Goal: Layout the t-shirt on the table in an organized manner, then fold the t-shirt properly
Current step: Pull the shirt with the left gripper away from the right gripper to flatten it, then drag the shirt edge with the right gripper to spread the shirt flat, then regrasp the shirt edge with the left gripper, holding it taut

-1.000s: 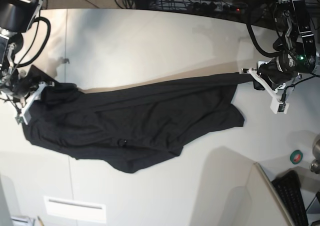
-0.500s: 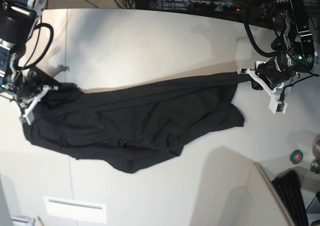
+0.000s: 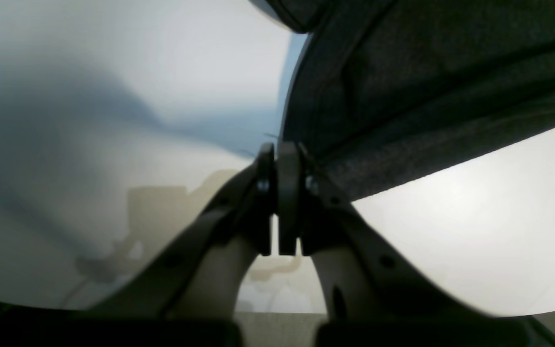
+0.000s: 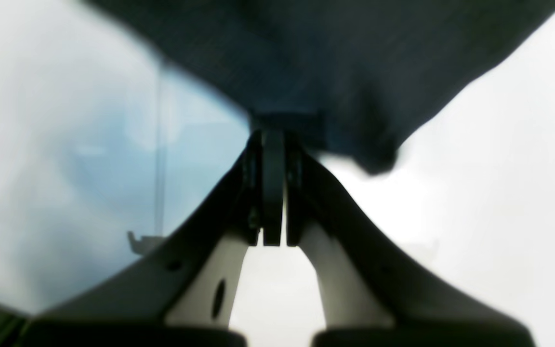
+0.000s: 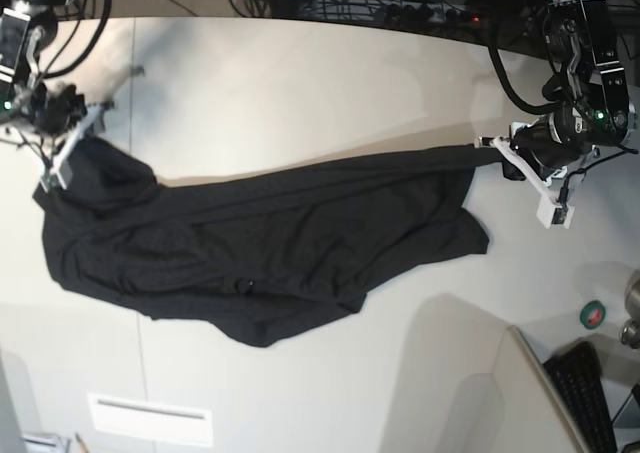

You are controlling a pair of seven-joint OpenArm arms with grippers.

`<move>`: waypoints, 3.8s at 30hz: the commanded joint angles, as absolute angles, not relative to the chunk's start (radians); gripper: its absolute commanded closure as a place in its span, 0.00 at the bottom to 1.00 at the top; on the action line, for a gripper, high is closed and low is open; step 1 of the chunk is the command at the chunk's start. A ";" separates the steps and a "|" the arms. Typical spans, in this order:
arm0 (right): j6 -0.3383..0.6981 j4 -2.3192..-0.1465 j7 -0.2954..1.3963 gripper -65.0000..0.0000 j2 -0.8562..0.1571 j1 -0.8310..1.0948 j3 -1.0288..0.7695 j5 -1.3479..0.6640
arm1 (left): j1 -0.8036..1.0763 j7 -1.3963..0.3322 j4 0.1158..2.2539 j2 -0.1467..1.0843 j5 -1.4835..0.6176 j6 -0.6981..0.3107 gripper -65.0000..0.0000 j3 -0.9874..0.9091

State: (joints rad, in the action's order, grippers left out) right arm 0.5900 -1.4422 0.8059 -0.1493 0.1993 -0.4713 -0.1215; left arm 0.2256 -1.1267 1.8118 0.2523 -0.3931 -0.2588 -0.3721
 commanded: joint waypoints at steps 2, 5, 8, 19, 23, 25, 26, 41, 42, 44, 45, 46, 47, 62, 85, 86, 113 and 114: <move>0.588 -1.527 0.791 1.00 -0.151 0.209 -0.479 -0.124 | 0.220 -1.112 1.827 0.265 -0.397 -0.252 1.00 -0.377; 0.588 -1.549 0.794 1.00 -0.151 0.168 -0.478 -0.122 | 0.220 -1.112 1.827 0.268 -0.397 -0.252 1.00 -0.377; 0.588 -1.443 0.791 1.00 -0.171 0.058 -0.469 -0.122 | 0.220 -1.112 1.827 0.266 -0.397 -0.252 1.00 -0.377; 0.588 -0.989 0.740 1.00 -0.255 -0.222 -0.348 -0.122 | 0.220 -1.112 1.827 0.268 -0.397 -0.252 1.00 -0.377; 0.588 -0.990 0.746 1.00 -0.248 -0.186 -0.297 -0.122 | 0.222 -1.112 1.827 0.271 -0.397 -0.252 1.00 -0.377; 0.588 -1.020 0.748 1.00 -0.246 -0.154 -0.295 -0.122 | 0.223 -1.112 1.827 0.271 -0.397 -0.252 1.00 -0.378; 0.588 -1.049 0.748 1.00 -0.245 -0.124 -0.297 -0.122 | 0.229 -1.112 1.827 0.272 -0.397 -0.252 1.00 -0.378; 0.587 -1.437 0.751 1.00 -0.163 0.240 -0.421 -0.124 | 0.249 -1.112 1.827 0.268 -0.348 -0.252 1.00 -0.378; 0.587 -1.478 0.754 1.00 -0.159 0.262 -0.440 -0.124 | 0.257 -1.112 1.827 0.265 -0.314 -0.252 1.00 -0.378; 0.587 -1.550 0.789 1.00 -0.157 0.297 -0.458 -0.124 | 0.265 -1.112 1.827 0.257 -0.240 -0.252 1.00 -0.367; 0.587 -1.569 0.811 1.00 -0.157 0.306 -0.463 -0.125 | 0.265 -1.112 1.827 0.245 -0.214 -0.252 1.00 -0.367; 0.588 -1.581 0.826 1.00 -0.157 0.312 -0.472 -0.127 | 0.265 -1.112 1.827 0.232 -0.189 -0.254 1.00 -0.371; 0.591 -1.590 0.839 1.00 -0.157 0.320 -0.478 -0.127 | 0.265 -1.112 1.827 0.223 -0.171 -0.254 1.00 -0.374; 0.598 -1.601 0.839 0.92 -0.053 0.266 -0.875 -0.131 | 0.268 -1.112 1.827 0.216 -0.150 -0.255 1.00 -0.372; 0.698 -1.241 0.670 0.45 -0.142 0.189 -1.033 -0.206 | 0.401 -0.894 1.693 0.222 -0.145 -0.255 1.00 -0.377; 0.698 -1.241 0.670 0.45 -0.143 0.189 -1.033 -0.206 | 0.401 -0.898 1.690 0.222 -0.145 -0.255 1.00 -0.377; 0.698 -1.241 0.677 0.45 -0.143 0.196 -1.026 -0.206 | 0.363 -1.053 1.454 0.375 -0.947 -0.259 0.01 -0.567; 0.698 -1.241 0.677 0.45 -0.143 0.196 -1.026 -0.206 | 0.354 -1.052 1.442 0.386 -0.941 -0.259 0.01 -0.544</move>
State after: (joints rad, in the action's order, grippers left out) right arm 0.6930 -1.2243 0.6914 -0.1265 0.1974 -1.0210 -0.1951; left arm 0.3599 -1.0595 1.4239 0.3676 -0.9157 -0.2508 -0.5373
